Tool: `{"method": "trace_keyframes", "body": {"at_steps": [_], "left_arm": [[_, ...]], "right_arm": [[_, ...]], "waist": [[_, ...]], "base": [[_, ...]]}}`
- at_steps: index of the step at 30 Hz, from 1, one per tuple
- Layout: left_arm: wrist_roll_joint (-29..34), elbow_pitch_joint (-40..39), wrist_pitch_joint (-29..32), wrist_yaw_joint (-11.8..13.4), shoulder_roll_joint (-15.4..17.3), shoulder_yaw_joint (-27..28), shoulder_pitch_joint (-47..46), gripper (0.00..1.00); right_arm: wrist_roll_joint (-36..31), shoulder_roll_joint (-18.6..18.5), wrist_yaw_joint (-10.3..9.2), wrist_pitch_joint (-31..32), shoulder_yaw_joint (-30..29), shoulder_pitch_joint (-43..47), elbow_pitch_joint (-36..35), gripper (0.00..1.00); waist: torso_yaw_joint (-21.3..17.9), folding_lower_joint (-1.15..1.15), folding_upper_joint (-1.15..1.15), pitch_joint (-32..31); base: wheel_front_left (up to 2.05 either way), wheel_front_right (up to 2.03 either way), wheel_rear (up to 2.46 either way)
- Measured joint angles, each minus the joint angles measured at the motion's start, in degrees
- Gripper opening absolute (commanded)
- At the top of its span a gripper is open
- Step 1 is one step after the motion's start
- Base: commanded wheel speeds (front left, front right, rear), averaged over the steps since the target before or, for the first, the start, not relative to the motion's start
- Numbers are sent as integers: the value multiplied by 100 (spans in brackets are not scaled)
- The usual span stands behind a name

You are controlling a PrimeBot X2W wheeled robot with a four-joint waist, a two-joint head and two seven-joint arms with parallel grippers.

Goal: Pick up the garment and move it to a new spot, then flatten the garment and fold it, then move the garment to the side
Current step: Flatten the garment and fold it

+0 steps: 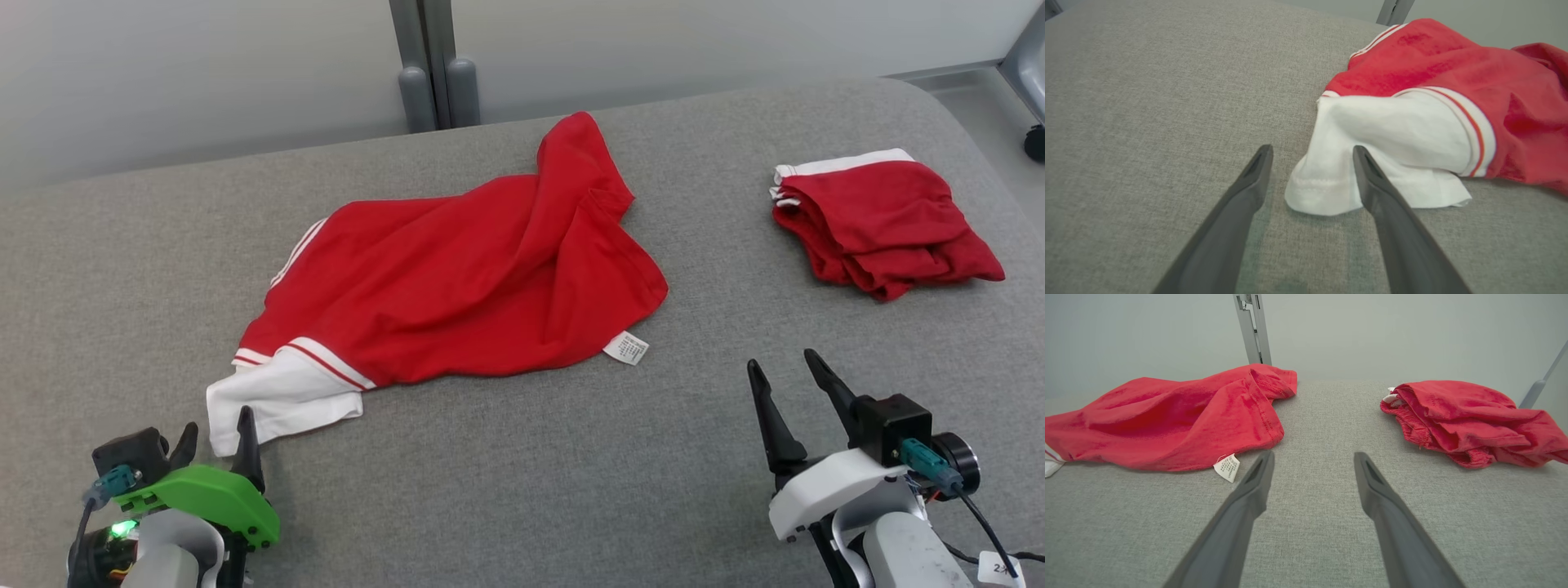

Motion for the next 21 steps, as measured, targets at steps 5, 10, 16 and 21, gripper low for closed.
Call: {"method": "trace_keyframes", "body": {"at_steps": [5,10,16,21], "left_arm": [[-133,370,-7,-25,-2,-135,-234,96],[-294,550,-16,-41,-23,-346,-313,7],[-608,330,-165,-43,-52,-732,-282,0],[-814,-102,-283,-44,-26,-946,-102,0]], "right_arm": [[-34,0,0,0,-4,-79,18,100],[-38,0,0,0,-5,-167,77,100],[-160,1,0,0,-55,-389,250,100],[-369,1,0,237,-98,-812,770,100]], "waist": [[-48,0,0,209],[-10,0,0,274],[140,0,0,275],[282,0,0,281]], "base": [[0,0,0],[0,0,0],[0,0,0],[0,0,0]]}}
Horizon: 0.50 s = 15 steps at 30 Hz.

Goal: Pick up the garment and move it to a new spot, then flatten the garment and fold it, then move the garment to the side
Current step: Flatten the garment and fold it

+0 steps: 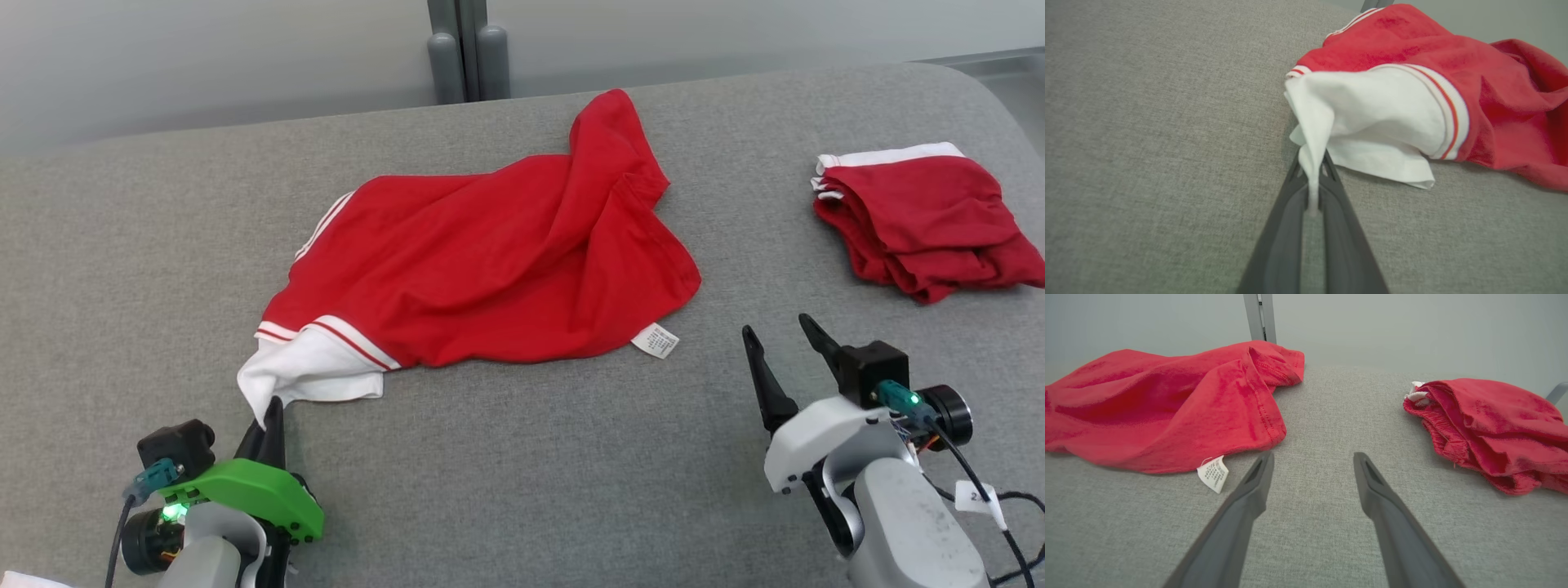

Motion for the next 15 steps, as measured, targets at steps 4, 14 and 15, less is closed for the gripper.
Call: {"method": "trace_keyframes", "body": {"at_steps": [4,14,15], "left_arm": [[-19,-370,-37,0,25,-123,130,0],[90,-1085,-86,7,-134,-282,293,0],[93,-1126,-87,11,-155,-294,303,0]], "right_arm": [[-194,1,0,266,-11,-493,522,100],[-431,-37,0,822,-67,-1726,2050,100],[-441,-64,0,860,-59,-1805,2175,100]], "waist": [[147,0,0,26],[581,0,0,173],[614,0,0,190]], "base": [[0,0,0],[0,0,0],[0,0,0]]}}
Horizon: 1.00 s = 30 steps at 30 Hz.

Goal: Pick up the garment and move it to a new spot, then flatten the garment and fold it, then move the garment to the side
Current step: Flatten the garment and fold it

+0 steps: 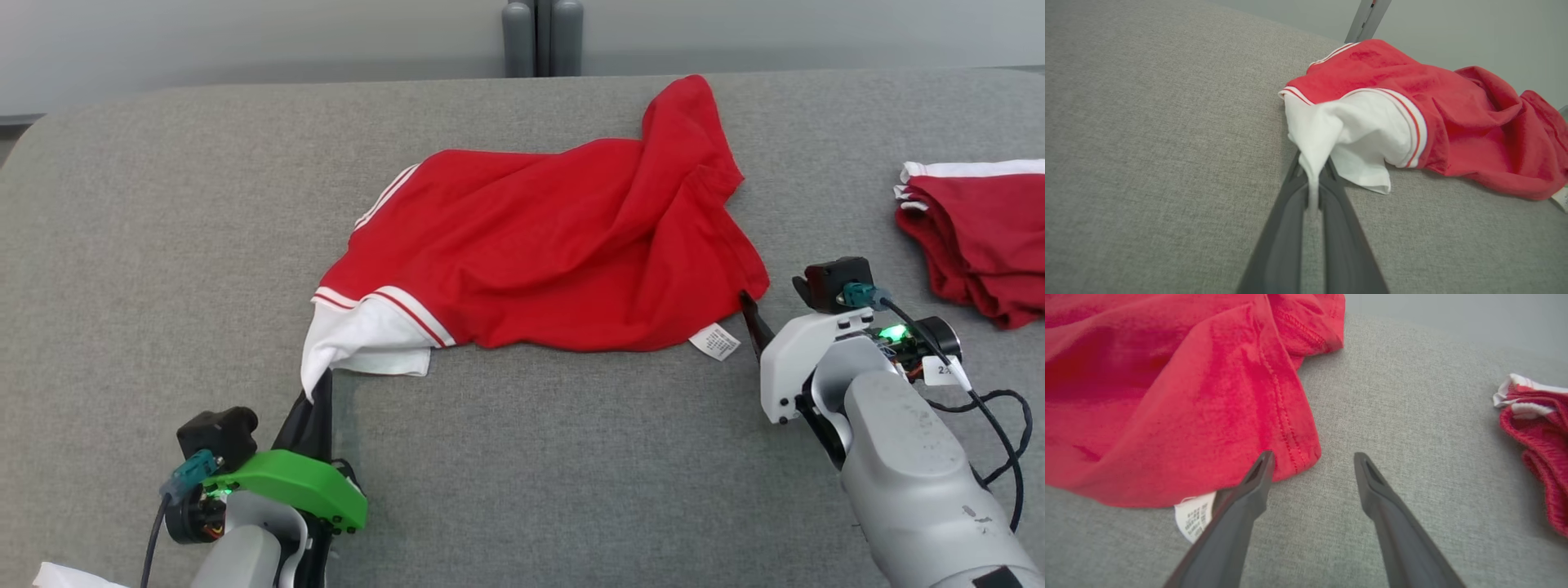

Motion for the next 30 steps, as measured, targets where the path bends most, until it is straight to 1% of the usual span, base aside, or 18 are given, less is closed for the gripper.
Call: {"method": "trace_keyframes", "body": {"at_steps": [3,8,9,10,11,12,13,19,23,27,30], "left_arm": [[31,-92,0,0,-34,-30,16,0],[53,-193,-9,15,-45,-35,34,0],[54,-209,-9,16,-45,-32,48,0],[54,-222,-9,16,-44,-25,57,0],[55,-242,-12,16,-44,-21,66,0],[60,-257,-16,16,-43,-18,70,0],[62,-272,-16,16,-43,-14,70,0],[10,-410,-18,16,-74,-26,69,0],[-181,-586,-13,11,-81,-7,64,0],[-472,-911,125,-1,-30,-5,63,0],[-635,-1288,266,-7,100,-4,70,0]], "right_arm": [[-41,-82,0,34,8,-227,391,100],[-22,-81,0,132,196,-514,931,100],[27,-76,0,129,259,-575,1015,81],[60,-71,-1,121,302,-610,1068,53],[118,-64,-2,94,360,-645,1125,35],[181,-55,-3,88,424,-673,1181,20],[225,-47,-4,70,475,-704,1232,0],[576,31,-2,-122,813,-849,1378,0],[910,34,-2,-297,1007,-943,1357,0],[1303,33,-2,-392,1251,-975,1200,0],[1661,-59,-2,-408,1456,-954,951,0]], "waist": [[103,0,0,62],[197,0,0,148],[199,0,0,156],[195,0,0,156],[186,0,0,155],[175,0,0,153],[164,0,0,150],[67,0,0,113],[-16,0,0,37],[-111,0,0,-98],[-184,0,0,-232]], "base": [[0,0,0],[0,0,0],[0,0,0],[0,0,0],[0,0,0],[0,0,0],[0,0,0],[0,0,0],[0,0,0],[0,0,0],[0,0,0]]}}
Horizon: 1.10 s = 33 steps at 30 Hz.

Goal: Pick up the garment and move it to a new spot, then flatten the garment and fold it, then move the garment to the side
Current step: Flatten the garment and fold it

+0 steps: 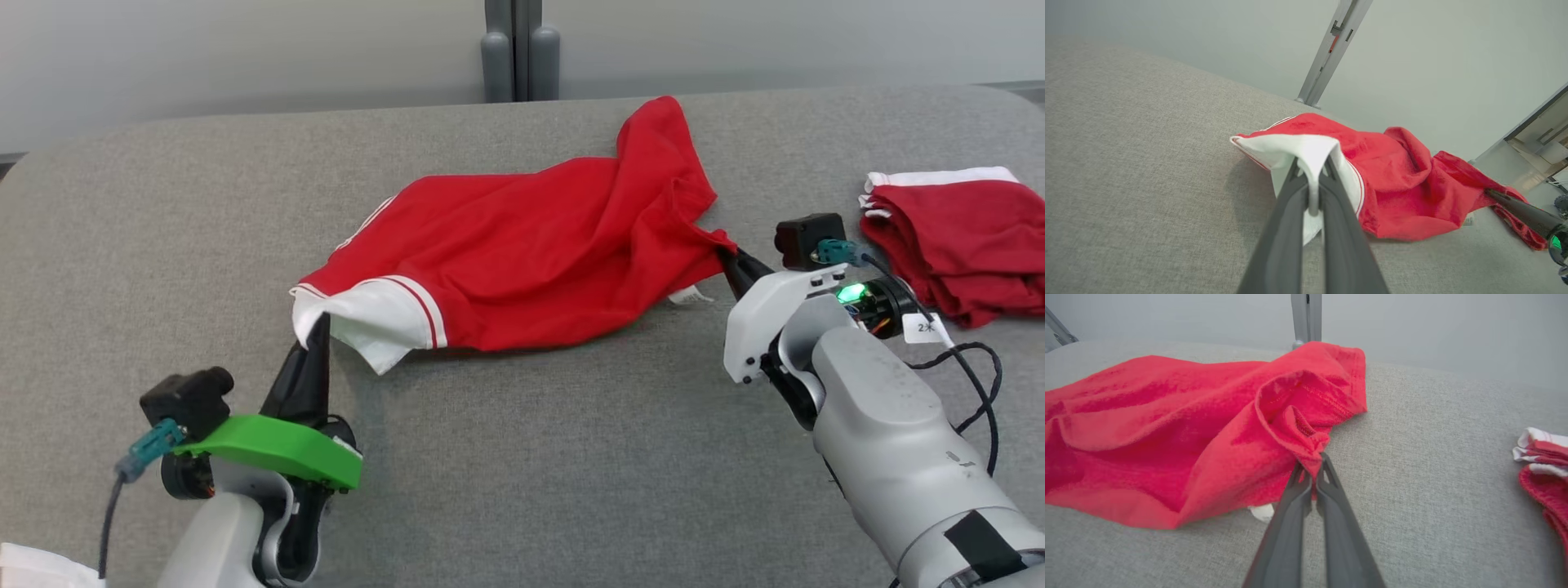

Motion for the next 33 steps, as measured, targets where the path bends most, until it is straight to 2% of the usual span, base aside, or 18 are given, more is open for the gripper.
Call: {"method": "trace_keyframes", "body": {"at_steps": [4,10,14,18,22,26,30,33], "left_arm": [[-237,-626,280,-1,250,52,102,0],[-587,-1809,775,51,620,277,304,0],[-862,-2789,1150,223,804,455,341,0],[-1159,-3668,1515,405,926,643,273,0],[-1490,-4379,1829,615,977,846,-25,0],[-1755,-4825,2135,793,1048,985,-397,0],[-1755,-4956,2428,890,1240,992,-794,0],[-1742,-4825,2607,909,1317,895,-1033,0]], "right_arm": [[703,-237,0,149,237,242,-594,0],[1842,-832,0,678,337,753,-2079,0],[2461,-1183,0,1165,75,1172,-3389,0],[2871,-1346,-1,1735,-424,1632,-4760,0],[3008,-1274,-1,2312,-1081,2029,-6074,0],[3039,-898,-1,2915,-1718,2318,-7266,0],[2924,-455,-1,3538,-2205,2392,-8251,0],[2717,-256,-1,3903,-2383,2379,-8601,0]], "waist": [[-109,0,0,-219],[-292,0,0,-584],[-437,0,0,-813],[-593,0,0,-995],[-734,0,0,-1142],[-853,0,0,-1234],[-929,0,0,-1243],[-951,0,0,-1175]], "base": [[0,0,0],[0,0,0],[0,0,0],[0,0,0],[0,0,0],[0,0,0],[0,0,0],[0,0,0]]}}
